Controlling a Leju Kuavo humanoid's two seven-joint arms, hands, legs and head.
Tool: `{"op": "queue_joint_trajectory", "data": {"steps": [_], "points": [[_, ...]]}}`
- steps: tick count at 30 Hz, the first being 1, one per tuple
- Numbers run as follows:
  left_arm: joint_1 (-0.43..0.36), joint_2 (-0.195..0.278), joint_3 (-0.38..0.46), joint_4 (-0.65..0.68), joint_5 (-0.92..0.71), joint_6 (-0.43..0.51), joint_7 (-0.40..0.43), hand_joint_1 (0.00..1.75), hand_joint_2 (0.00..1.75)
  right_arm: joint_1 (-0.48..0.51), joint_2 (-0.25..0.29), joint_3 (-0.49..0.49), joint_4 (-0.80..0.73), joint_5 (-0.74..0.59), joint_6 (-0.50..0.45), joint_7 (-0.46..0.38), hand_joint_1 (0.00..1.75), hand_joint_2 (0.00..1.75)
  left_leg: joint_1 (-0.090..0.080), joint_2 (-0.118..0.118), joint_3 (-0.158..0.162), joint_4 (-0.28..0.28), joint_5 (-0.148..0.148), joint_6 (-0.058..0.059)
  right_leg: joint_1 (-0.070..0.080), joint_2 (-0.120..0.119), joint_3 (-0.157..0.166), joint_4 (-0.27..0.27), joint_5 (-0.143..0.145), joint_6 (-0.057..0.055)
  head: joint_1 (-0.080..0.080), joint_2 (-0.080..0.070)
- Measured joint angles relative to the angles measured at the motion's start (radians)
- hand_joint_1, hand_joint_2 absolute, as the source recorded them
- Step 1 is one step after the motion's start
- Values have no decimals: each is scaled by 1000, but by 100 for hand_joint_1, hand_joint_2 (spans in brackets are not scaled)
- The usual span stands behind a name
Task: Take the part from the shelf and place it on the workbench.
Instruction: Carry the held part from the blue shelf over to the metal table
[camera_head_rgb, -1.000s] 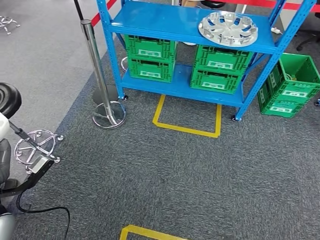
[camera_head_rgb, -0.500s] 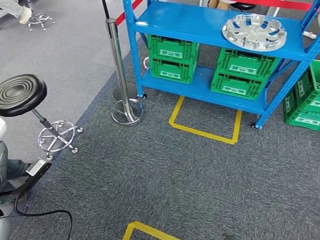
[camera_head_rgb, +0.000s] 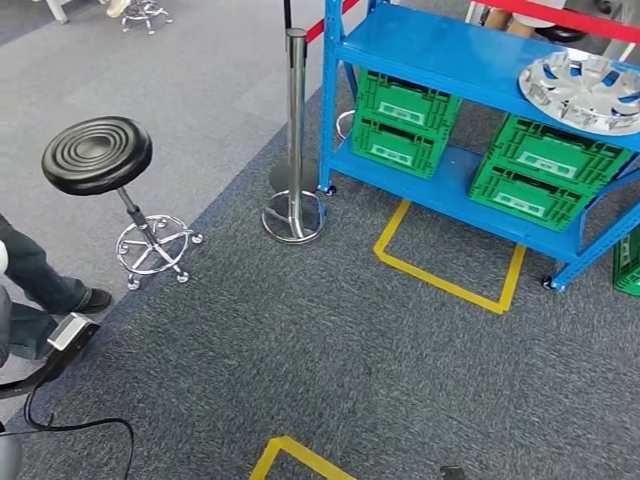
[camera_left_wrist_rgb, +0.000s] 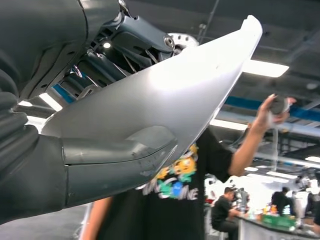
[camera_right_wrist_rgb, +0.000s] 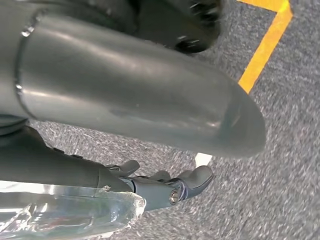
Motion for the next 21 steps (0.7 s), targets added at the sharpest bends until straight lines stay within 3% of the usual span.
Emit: {"op": "queue_joint_trajectory", "data": {"steps": [1,2,3,5,7,9,11,13,14,15,17,18,19,21], "points": [[0,0,0,0,0,0,0,175,175,1,0,0,0,0,0,1,0,0,-1,-9,-1,0,0,2,0,10,-36,73,-28,1,1,0],[1,-1,0,0,0,-1,0,175,175,2,0,0,0,1,0,2,0,0,-1,-18,-1,0,0,2,0,14,-62,117,-36,0,0,0],[1,-1,0,0,0,-1,0,175,175,2,0,0,0,1,0,2,0,0,-2,-28,0,0,0,3,0,16,-70,125,-24,-1,1,0],[1,-1,0,0,0,-2,0,175,175,3,0,0,0,2,0,2,0,0,-3,-49,4,0,0,2,0,25,-33,27,49,-9,1,0],[1,-1,1,0,0,-2,0,175,175,2,0,0,0,2,0,2,0,0,-3,-68,4,2,0,-1,-1,61,25,-106,110,-19,0,0],[2,-1,1,0,0,-2,0,175,175,2,0,0,0,3,-1,3,0,0,-2,-86,-3,4,4,-12,-1,84,53,-162,120,-24,-1,0],[4,-1,2,0,0,-2,0,175,175,1,0,0,0,4,-1,4,0,0,1,-100,-11,5,9,-26,-1,72,58,-169,122,-28,-1,0],[3,1,4,0,1,-2,0,175,175,1,1,0,0,5,-1,4,0,0,2,-74,-23,28,-9,-36,-4,54,62,-178,128,-36,-3,0],[1,1,5,-1,1,-3,0,175,175,1,2,0,0,5,-1,4,0,0,1,-52,-41,70,-36,-40,-6,43,64,-182,130,-40,-5,0],[0,2,5,0,1,-3,0,175,175,1,2,0,0,5,-1,5,0,0,1,-30,-69,131,-68,-44,-5,32,65,-183,130,-43,-8,0],[0,2,6,0,1,-3,0,175,175,3,2,0,0,5,-1,5,0,0,4,-15,-128,257,-121,-51,-3,9,64,-182,129,-46,-9,0],[1,2,6,0,1,-3,0,175,175,3,2,0,0,5,-1,5,0,0,5,-13,-138,280,-121,-53,-2,-2,64,-182,128,-46,-9,0],[1,2,7,0,1,-4,0,175,175,2,2,0,0,6,-1,5,0,0,5,-10,-128,264,-102,-53,-1,-12,65,-181,126,-46,-9,0],[0,2,7,0,1,-4,0,175,175,1,3,0,0,6,-1,5,0,0,4,11,-59,138,-38,-49,1,-30,69,-180,122,-42,-9,0]]}}
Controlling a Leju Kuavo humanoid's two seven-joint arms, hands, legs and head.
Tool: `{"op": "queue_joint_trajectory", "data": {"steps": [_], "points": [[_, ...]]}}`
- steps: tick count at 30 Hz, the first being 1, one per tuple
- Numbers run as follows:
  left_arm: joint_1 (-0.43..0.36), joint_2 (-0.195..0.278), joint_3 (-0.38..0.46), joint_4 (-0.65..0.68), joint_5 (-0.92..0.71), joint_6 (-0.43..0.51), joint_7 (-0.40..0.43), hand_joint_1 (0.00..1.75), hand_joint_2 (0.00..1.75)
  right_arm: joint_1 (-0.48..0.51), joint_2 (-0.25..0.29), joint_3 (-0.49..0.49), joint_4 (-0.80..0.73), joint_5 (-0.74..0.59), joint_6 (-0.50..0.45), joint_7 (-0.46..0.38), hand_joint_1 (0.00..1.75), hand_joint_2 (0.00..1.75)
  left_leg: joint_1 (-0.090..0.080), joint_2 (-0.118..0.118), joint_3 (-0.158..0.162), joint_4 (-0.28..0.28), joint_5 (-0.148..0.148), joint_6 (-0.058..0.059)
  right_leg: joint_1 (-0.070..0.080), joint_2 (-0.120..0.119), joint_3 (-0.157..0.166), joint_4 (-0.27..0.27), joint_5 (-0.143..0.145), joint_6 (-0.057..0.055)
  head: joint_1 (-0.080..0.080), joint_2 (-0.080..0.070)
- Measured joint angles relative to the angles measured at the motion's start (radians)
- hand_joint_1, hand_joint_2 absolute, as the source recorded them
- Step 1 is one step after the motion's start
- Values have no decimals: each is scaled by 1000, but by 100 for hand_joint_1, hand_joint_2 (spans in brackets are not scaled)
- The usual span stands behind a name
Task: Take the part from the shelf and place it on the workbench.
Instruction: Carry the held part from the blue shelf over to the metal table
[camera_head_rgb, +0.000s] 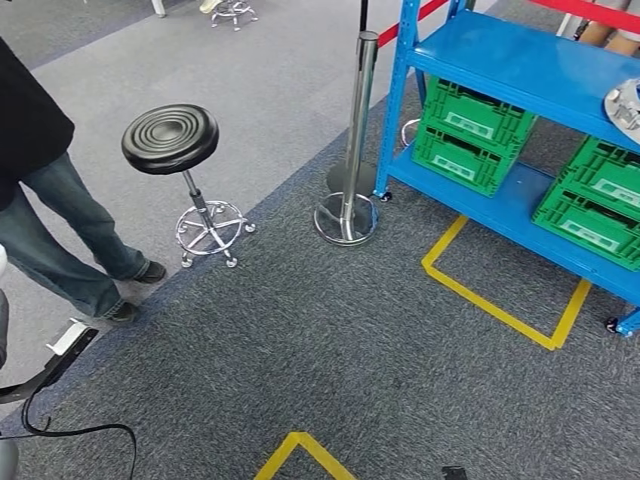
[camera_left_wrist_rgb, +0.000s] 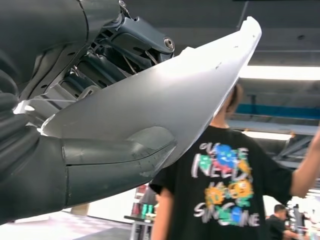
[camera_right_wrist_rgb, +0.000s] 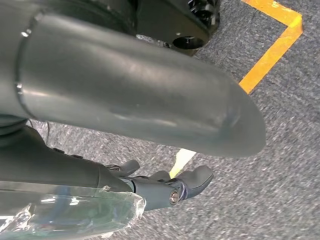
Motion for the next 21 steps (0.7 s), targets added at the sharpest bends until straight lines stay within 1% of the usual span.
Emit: {"op": "queue_joint_trajectory", "data": {"steps": [1,2,3,5,6,7,8,9,10,11,12,13,14,15,16,17,18,19,20,21], "points": [[-2,0,0,0,0,0,0,175,175,0,0,0,0,0,0,0,0,0,-3,16,35,-65,21,4,3,-7,2,2,-3,4,0,0],[-3,0,0,0,0,0,0,175,175,-1,1,0,0,0,0,0,0,0,-6,29,58,-109,31,10,6,-14,3,4,-6,8,0,0],[-4,0,0,0,0,0,0,175,175,-1,1,0,0,0,0,0,0,0,-10,35,68,-129,30,15,9,-21,4,5,-9,13,0,0],[-4,-1,0,0,0,-1,0,175,175,-2,1,0,0,0,0,0,0,0,-12,22,65,-133,30,27,10,-35,6,4,-12,21,1,0],[-4,-1,1,0,0,-1,0,175,175,-2,1,0,0,0,0,0,0,0,-11,14,65,-135,32,32,9,-32,5,8,-18,26,1,0],[-5,-1,1,0,0,-1,0,175,175,-3,1,0,0,0,0,0,0,0,-9,6,64,-137,34,39,7,-18,-3,26,-33,31,2,0],[-6,-2,1,0,0,-1,0,175,175,-4,1,0,0,0,0,0,0,0,-7,0,64,-139,36,45,4,2,-22,67,-59,36,3,0],[-6,-3,1,0,0,-1,-1,175,175,-4,1,0,0,0,0,0,0,0,-6,-7,62,-139,37,49,3,24,-53,131,-92,39,4,0],[-7,-3,1,0,0,-1,-1,175,175,-3,1,0,0,0,0,0,0,0,-7,-14,61,-139,37,51,2,38,-90,207,-126,40,5,0],[-6,-4,0,0,0,-1,-1,175,175,-1,1,0,0,0,0,0,0,0,-7,-23,60,-139,38,52,1,43,-123,273,-149,41,5,0],[-6,-5,0,0,0,-1,-1,175,175,0,1,0,0,0,0,0,0,0,-7,-32,60,-139,38,52,1,45,-144,308,-153,41,5,0],[-6,-5,0,0,0,-1,-1,175,175,0,1,0,0,0,0,0,0,0,-7,-42,61,-139,38,52,1,46,-145,303,-135,40,5,0],[-6,-5,0,0,0,-1,-2,175,175,1,1,0,0,0,0,0,0,0,-7,-51,63,-139,38,52,1,49,-128,259,-101,38,5,0],[-6,-5,0,0,0,-1,-2,175,175,0,1,0,0,0,0,0,0,0,-7,-61,64,-138,38,51,0,60,-96,187,-58,36,5,0],[-6,-6,0,0,0,-1,-2,175,175,0,1,0,0,0,0,0,0,0,-9,-70,65,-138,37,48,-2,77,-64,116,-27,33,5,0],[-7,-6,0,0,0,-1,-2,175,175,0,1,0,0,0,0,0,0,0,-9,-80,64,-136,38,44,-4,93,-36,59,-9,31,4,0],[-7,-6,0,0,0,-1,-2,175,175,0,1,0,0,0,0,0,0,0,-9,-89,61,-135,40,39,-5,105,-19,27,-2,29,4,0],[-7,-6,1,0,0,-1,-2,175,175,0,1,0,0,0,0,0,0,0,-9,-97,57,-134,43,32,-4,106,-14,18,-6,27,3,0],[-7,-6,1,0,0,-1,-3,175,175,-1,1,0,0,0,0,1,0,0,-7,-106,53,-134,45,26,-4,99,-11,15,-4,24,3,0],[-6,-5,1,0,0,-1,-3,175,175,-1,1,0,0,0,0,1,0,0,-5,-104,51,-132,44,20,-4,90,-10,13,-2,19,3,0]]}}
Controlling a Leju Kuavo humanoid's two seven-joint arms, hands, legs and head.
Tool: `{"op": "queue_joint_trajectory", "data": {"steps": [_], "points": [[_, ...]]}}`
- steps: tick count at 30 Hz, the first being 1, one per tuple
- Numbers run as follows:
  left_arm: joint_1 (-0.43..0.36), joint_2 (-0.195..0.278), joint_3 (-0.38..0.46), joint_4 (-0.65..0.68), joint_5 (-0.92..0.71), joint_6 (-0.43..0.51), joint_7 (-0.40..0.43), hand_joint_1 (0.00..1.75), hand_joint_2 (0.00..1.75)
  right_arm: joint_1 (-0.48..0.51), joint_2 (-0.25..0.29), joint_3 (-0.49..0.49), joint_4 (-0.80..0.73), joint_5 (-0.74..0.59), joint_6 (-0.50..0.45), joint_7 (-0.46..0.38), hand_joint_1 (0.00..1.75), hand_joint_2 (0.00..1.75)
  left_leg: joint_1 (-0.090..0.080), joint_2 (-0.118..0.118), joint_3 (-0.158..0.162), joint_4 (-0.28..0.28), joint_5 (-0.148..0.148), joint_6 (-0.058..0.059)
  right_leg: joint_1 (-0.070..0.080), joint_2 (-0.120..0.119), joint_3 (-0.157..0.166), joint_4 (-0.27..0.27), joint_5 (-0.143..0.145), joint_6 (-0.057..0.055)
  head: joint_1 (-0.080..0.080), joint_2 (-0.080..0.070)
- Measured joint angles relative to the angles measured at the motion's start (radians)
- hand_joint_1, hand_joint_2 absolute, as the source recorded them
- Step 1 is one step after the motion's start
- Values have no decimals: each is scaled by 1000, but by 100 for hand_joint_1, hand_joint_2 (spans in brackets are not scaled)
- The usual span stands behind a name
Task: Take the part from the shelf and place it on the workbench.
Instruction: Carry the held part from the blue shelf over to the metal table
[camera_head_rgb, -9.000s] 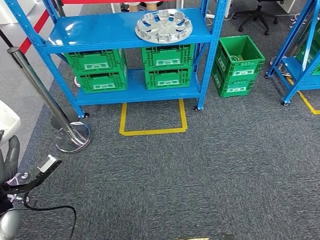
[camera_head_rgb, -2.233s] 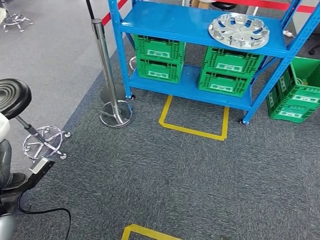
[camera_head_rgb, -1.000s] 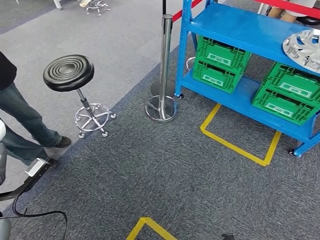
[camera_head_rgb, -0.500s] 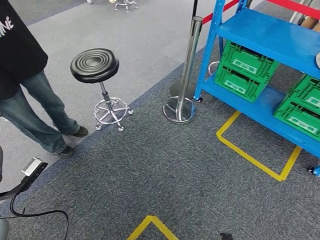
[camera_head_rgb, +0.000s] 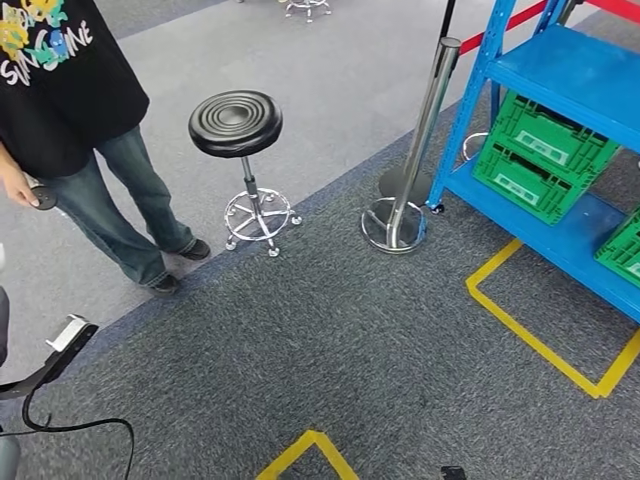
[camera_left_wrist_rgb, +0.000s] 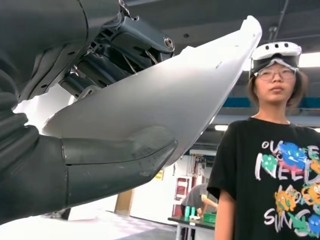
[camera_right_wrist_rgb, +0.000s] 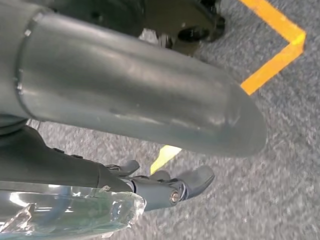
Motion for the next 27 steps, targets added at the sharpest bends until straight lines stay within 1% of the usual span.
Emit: {"op": "queue_joint_trajectory", "data": {"steps": [1,2,3,4,5,6,7,8,9,10,11,12,13,15,16,17,18,19,20,21,22,23,24,25,26,27], "points": [[0,1,0,0,0,0,0,175,175,0,0,0,0,0,0,0,0,0,0,12,-6,12,-10,-4,-1,-9,2,-3,3,-6,-2,0],[0,1,0,0,0,0,0,175,175,0,0,0,0,0,0,0,0,0,0,30,-18,41,-30,-8,-2,-19,3,-7,5,-13,-4,0],[0,2,1,0,0,0,0,175,175,0,0,0,0,0,0,0,0,0,0,52,-42,93,-60,-12,-2,-29,4,-8,6,-17,-6,0],[0,3,1,0,0,0,0,175,175,1,0,0,0,0,0,0,0,0,0,68,-73,160,-94,-15,0,-39,4,-8,5,-21,-9,0],[2,3,1,0,0,1,0,175,175,3,0,0,0,1,0,0,0,0,1,74,-104,226,-121,-18,1,-50,3,-8,4,-22,-9,0],[5,3,1,0,0,1,0,175,175,4,0,0,0,1,0,1,0,0,1,78,-125,272,-133,-19,3,-61,3,-8,4,-23,-9,0],[7,2,1,0,0,1,0,175,175,4,0,0,0,1,0,1,0,0,2,80,-128,280,-126,-19,4,-71,3,-8,3,-23,-9,0],[9,3,2,0,0,1,0,175,175,3,0,0,0,2,0,2,0,0,2,83,-112,249,-100,-17,5,-81,4,-8,2,-23,-9,0],[11,3,2,0,-1,1,0,175,175,3,0,0,0,2,-1,2,0,0,1,92,-78,188,-65,-14,7,-90,6,-8,0,-22,-9,0],[13,3,3,0,-1,1,0,175,175,2,1,0,0,3,-1,2,0,0,-2,110,-40,119,-38,-10,9,-98,9,-7,-2,-20,-9,0],[13,3,3,0,-1,2,0,175,175,2,1,0,0,3,-1,2,0,0,-6,125,-9,59,-21,-5,12,-105,10,-6,-5,-16,-8,0],[14,3,4,-1,-1,2,0,175,175,2,1,0,0,4,-2,2,0,0,-10,137,9,22,-15,0,15,-113,11,-5,-8,-11,-8,0],[15,2,5,-1,-1,3,0,175,175,2,1,0,0,4,-2,2,0,0,-14,141,14,8,-18,5,17,-121,10,-3,-10,-7,-8,0],[19,2,7,-2,-1,4,0,175,175,1,2,0,0,4,-3,2,0,0,-14,125,12,3,-17,17,17,-135,9,-2,-15,2,-7,0],[19,1,8,-3,-1,4,0,175,175,0,2,0,0,4,-3,2,0,0,-12,116,12,0,-15,23,15,-127,5,9,-26,7,-7,0],[18,1,9,-4,-1,4,0,175,175,-1,2,0,0,4,-3,2,0,0,-10,108,12,-2,-12,29,13,-111,-6,35,-44,11,-4,0],[17,0,9,-4,-1,4,0,175,175,-1,2,0,0,4,-3,2,0,0,-8,101,12,-4,-11,34,11,-88,-29,84,-73,15,-3,0],[16,-1,9,-5,-1,4,0,175,175,-1,2,0,0,4,-3,2,0,0,-8,93,11,-4,-10,38,10,-66,-60,151,-106,17,0,0],[16,-2,9,-4,-1,4,0,175,175,0,2,0,0,4,-3,2,0,0,-8,84,10,-4,-10,40,9,-53,-95,223,-134,19,1,0],[17,-4,9,-4,-1,4,0,175,175,1,2,0,0,4,-3,2,0,0,-8,75,10,-4,-9,40,9,-47,-124,277,-149,20,1,0],[17,-4,9,-4,-1,4,0,175,175,2,2,0,0,4,-3,2,0,0,-9,65,10,-4,-9,40,8,-45,-138,296,-144,20,1,0],[18,-5,9,-4,-1,4,0,175,175,2,2,0,0,4,-3,2,0,0,-9,55,11,-4,-9,40,8,-43,-132,274,-118,19,1,0],[18,-6,9,-4,-1,4,0,175,175,2,2,0,0,4,-3,2,0,0,-9,44,13,-4,-10,40,8,-37,-108,216,-78,16,1,0],[18,-6,9,-4,-1,4,0,175,175,2,2,0,0,4,-3,2,0,0,-9,35,14,-3,-10,38,6,-18,-77,144,-40,13,1,0],[17,-6,9,-4,0,4,0,175,175,2,2,0,0,4,-3,2,0,0,-10,26,13,-2,-10,35,4,2,-48,77,-13,10,1,0],[17,-6,10,-4,1,6,0,175,175,2,2,0,0,4,-4,2,0,0,-9,17,11,0,-9,31,3,18,-25,31,1,7,1,0]]}}
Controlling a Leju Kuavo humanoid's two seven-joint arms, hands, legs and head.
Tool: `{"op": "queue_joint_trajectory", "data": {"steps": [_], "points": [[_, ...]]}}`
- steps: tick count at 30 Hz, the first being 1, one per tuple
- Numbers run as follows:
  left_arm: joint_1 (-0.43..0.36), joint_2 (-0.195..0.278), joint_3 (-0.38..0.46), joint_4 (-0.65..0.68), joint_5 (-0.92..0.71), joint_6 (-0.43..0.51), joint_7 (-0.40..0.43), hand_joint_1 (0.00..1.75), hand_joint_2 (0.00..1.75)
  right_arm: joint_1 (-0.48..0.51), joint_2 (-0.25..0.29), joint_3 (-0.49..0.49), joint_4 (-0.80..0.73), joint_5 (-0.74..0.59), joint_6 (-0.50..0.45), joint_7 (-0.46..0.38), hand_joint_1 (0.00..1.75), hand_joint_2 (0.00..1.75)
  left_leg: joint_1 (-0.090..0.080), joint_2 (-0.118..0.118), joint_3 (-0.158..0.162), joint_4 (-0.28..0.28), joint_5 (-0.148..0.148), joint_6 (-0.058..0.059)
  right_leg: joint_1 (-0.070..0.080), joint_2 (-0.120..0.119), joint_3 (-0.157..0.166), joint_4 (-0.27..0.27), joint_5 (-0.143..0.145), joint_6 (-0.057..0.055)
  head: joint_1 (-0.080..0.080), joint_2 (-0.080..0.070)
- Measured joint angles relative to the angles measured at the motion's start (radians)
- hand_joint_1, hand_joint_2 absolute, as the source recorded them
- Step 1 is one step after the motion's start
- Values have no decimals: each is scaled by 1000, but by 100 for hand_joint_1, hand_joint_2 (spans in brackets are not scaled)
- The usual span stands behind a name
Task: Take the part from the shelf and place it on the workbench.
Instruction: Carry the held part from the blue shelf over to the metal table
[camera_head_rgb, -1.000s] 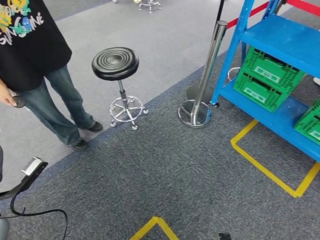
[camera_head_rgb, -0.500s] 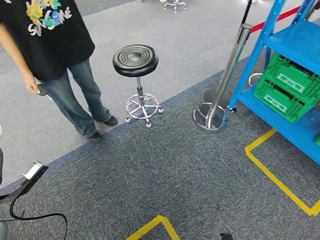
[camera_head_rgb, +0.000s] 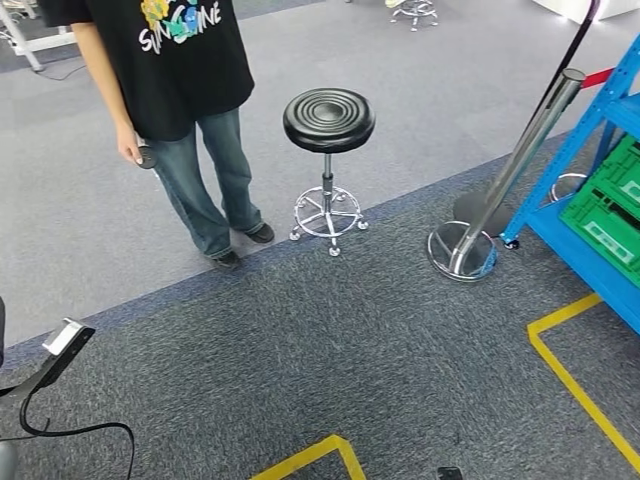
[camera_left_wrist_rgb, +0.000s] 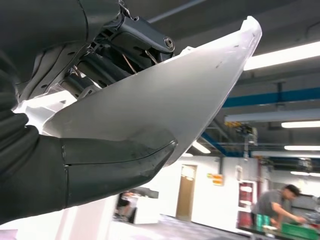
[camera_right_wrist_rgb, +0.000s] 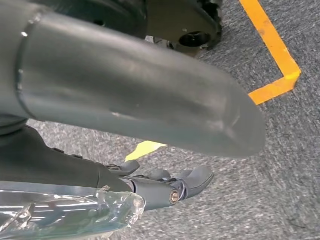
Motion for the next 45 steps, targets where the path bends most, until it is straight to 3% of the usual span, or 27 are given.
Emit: {"op": "queue_joint_trajectory", "data": {"steps": [1,3,5,7,9,10,11,12,14,16,19,21,23,24,25,26,27,29,30,32,34,36,38,40,41,43,45], "points": [[0,0,1,0,2,2,0,175,175,0,0,0,0,0,-1,0,0,0,1,-8,-4,1,2,-6,0,10,11,-22,1,-2,-1,0],[3,1,5,0,7,4,0,175,175,0,0,0,0,2,-2,2,0,0,5,-25,-12,1,7,-19,2,-2,17,-28,1,-7,0,0],[5,1,12,-1,12,6,0,175,175,-1,0,-1,0,3,-2,2,0,0,6,-4,-24,26,-11,-29,0,-21,21,-36,7,-20,-3,0],[5,1,20,-1,18,8,0,175,175,0,0,-1,0,3,-2,1,0,0,6,40,-68,121,-67,-37,-1,-44,25,-42,8,-30,-8,0],[6,1,25,-1,21,8,0,175,175,2,0,-1,0,3,-2,2,0,0,10,59,-128,245,-120,-45,1,-67,26,-42,6,-33,-10,0],[8,1,27,-1,22,8,0,175,175,2,0,-1,0,3,-2,2,0,0,11,62,-145,280,-126,-47,2,-77,26,-42,5,-34,-10,0],[9,1,29,-1,23,7,-1,175,175,2,0,-1,0,3,-2,2,0,0,12,64,-141,274,-111,-48,3,-88,26,-42,4,-33,-10,0],[10,1,31,-1,23,6,-1,175,175,1,0,-1,0,3,-2,2,0,0,12,68,-117,230,-80,-48,3,-99,29,-42,2,-32,-10,0],[9,1,34,-1,23,4,-4,175,175,1,0,-1,0,4,-2,2,0,0,9,94,-40,92,-20,-43,6,-116,35,-41,-4,-26,-10,0],[8,1,36,-1,23,2,-7,175,175,0,0,-1,0,4,-1,2,0,0,2,115,0,13,-5,-33,10,-129,37,-39,-9,-17,-9,0],[12,0,41,-1,22,0,-8,175,175,-1,0,-1,0,6,-1,3,0,0,-2,101,1,0,-7,-14,11,-147,39,-39,-15,-2,-9,0],[10,-1,43,-2,20,-2,-8,175,175,-2,0,-1,-1,8,-1,3,0,0,1,87,2,-5,-3,-1,8,-118,22,2,-46,8,-7,0],[8,-2,43,-3,19,-3,-8,175,175,-1,0,-1,-1,9,-1,4,0,0,2,74,2,-6,-2,8,5,-76,-39,127,-109,13,-4,0],[8,-3,43,-3,19,-4,-9,175,175,0,0,-1,-1,10,-1,5,0,0,1,66,1,-6,-1,10,4,-68,-75,199,-137,14,-3,0],[8,-4,42,-3,18,-4,-9,175,175,1,0,-1,-1,10,-1,6,0,0,1,58,1,-6,-1,10,4,-64,-104,251,-150,14,-4,0],[8,-4,42,-3,18,-5,-9,175,175,2,0,-1,-1,11,-1,6,0,0,0,48,2,-6,-1,10,4,-63,-116,265,-141,13,-3,0],[7,-4,42,-3,18,-6,-9,175,175,2,0,-1,-1,12,-1,6,0,0,0,38,3,-5,-1,10,4,-61,-108,237,-112,12,-4,0],[5,-4,42,-3,18,-8,-9,175,175,1,0,-1,-1,13,-1,6,0,0,0,18,5,-5,-2,9,3,-37,-52,102,-32,5,-4,0],[4,-4,42,-3,18,-10,-9,175,175,1,0,-1,-1,13,-1,6,0,0,-1,8,5,-3,-2,6,1,-20,-23,37,-8,2,-4,0],[3,-4,43,-3,18,-11,-9,175,175,1,0,-1,-1,14,-1,7,0,0,0,-9,-2,0,0,-4,0,1,8,-24,4,-1,-4,0],[5,-4,43,-3,18,-11,-9,175,175,1,0,-1,-1,15,-1,7,0,0,3,-23,-9,0,3,-17,2,-10,14,-31,4,-7,-4,0],[7,-2,44,-4,18,-11,-9,175,175,1,1,-2,-2,16,-1,7,0,0,5,1,-20,24,-15,-27,1,-28,19,-40,10,-18,-6,0],[7,-1,44,-4,18,-11,-8,175,175,2,1,-2,-3,16,0,7,0,0,5,44,-63,121,-73,-34,1,-49,23,-45,12,-26,-10,0],[9,-1,44,-4,18,-10,-7,175,175,4,1,-3,-3,17,1,7,0,0,8,60,-120,244,-127,-41,4,-69,23,-45,10,-29,-11,0],[10,-1,44,-4,18,-10,-7,175,175,4,1,-3,-3,17,1,7,0,0,8,62,-133,273,-131,-43,4,-80,23,-45,9,-29,-11,0],[11,-1,44,-4,18,-11,-6,175,175,4,1,-4,-3,17,1,7,0,0,9,67,-110,230,-90,-44,5,-100,26,-45,6,-28,-11,0],[10,-1,44,-4,18,-11,-5,175,175,3,2,-4,-3,17,1,7,0,0,6,97,-40,103,-30,-43,7,-117,31,-43,0,-22,-11,0]]}}
